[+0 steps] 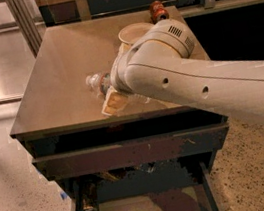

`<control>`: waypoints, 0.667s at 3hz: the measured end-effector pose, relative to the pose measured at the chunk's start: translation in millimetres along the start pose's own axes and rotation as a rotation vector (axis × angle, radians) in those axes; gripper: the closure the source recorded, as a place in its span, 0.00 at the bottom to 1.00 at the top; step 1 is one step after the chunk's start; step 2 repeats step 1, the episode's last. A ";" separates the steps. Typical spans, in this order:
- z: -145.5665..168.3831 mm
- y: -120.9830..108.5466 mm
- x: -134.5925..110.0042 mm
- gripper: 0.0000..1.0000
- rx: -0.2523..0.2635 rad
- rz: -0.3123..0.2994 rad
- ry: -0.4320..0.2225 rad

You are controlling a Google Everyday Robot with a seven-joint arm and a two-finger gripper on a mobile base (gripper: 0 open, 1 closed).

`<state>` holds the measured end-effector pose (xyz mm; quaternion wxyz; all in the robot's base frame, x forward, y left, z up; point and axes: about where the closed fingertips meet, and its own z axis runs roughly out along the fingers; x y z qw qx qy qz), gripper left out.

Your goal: Pick water bottle from middle drawer and place on counter

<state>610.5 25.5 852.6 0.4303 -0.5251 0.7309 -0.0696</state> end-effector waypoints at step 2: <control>0.0 0.0 0.0 0.00 0.000 0.000 0.000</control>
Offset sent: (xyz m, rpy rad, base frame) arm 0.0000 0.0000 0.0000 0.0000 0.0000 0.0000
